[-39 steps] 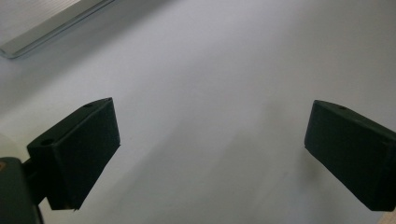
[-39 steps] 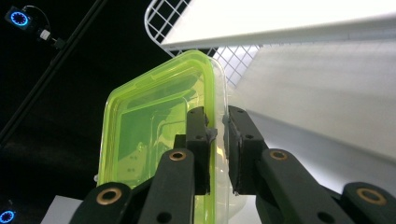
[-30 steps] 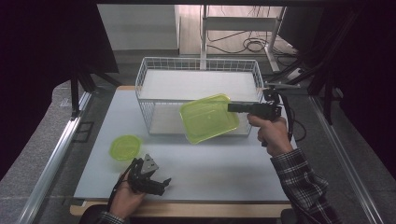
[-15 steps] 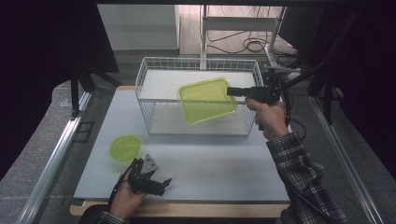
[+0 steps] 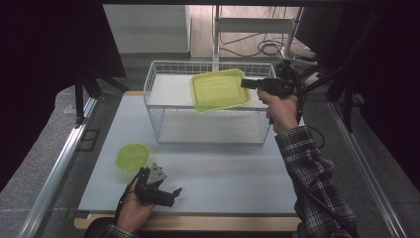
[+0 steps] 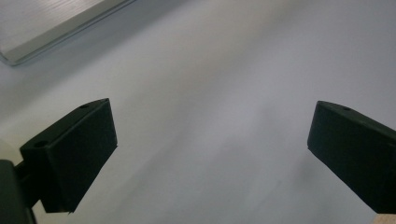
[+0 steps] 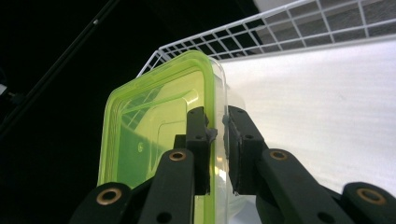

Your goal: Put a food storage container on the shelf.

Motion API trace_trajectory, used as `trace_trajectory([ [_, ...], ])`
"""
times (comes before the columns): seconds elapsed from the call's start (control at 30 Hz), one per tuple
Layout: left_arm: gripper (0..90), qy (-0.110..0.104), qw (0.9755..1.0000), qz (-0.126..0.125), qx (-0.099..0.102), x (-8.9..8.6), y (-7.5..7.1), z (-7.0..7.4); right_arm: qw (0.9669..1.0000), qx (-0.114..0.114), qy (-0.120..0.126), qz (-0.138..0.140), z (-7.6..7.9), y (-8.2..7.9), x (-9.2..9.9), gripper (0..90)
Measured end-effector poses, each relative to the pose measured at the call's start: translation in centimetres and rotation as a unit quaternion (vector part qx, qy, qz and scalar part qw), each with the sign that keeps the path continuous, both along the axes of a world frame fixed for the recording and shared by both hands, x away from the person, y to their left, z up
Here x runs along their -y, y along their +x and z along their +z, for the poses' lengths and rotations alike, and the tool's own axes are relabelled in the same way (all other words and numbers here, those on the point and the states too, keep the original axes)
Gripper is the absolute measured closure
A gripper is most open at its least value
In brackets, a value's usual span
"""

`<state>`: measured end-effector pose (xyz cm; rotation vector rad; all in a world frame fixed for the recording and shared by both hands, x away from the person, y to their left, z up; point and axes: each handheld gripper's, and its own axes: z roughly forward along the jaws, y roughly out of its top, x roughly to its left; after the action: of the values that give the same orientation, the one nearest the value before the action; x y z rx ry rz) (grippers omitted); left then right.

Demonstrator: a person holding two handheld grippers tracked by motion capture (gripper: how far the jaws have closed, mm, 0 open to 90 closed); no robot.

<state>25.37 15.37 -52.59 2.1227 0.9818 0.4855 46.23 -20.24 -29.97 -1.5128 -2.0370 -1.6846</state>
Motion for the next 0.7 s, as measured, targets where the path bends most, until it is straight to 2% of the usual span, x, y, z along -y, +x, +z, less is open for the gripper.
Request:
trace_trajectory([
  [0.47,0.8,0.005,1.0,0.0,0.001,0.0,0.0,0.0,0.9991,0.007,-0.019,-0.039,-0.3,1.9,-2.1,80.0],
  [0.63,0.8,0.006,1.0,-0.001,0.001,0.0,0.0,0.0,0.9984,0.008,-0.018,-0.053,-0.6,2.2,-2.2,79.9],
  [0.7,0.8,0.007,1.0,-0.002,0.001,0.0,0.0,0.0,0.9977,0.009,-0.027,-0.061,-0.7,2.2,-2.3,79.8],
])
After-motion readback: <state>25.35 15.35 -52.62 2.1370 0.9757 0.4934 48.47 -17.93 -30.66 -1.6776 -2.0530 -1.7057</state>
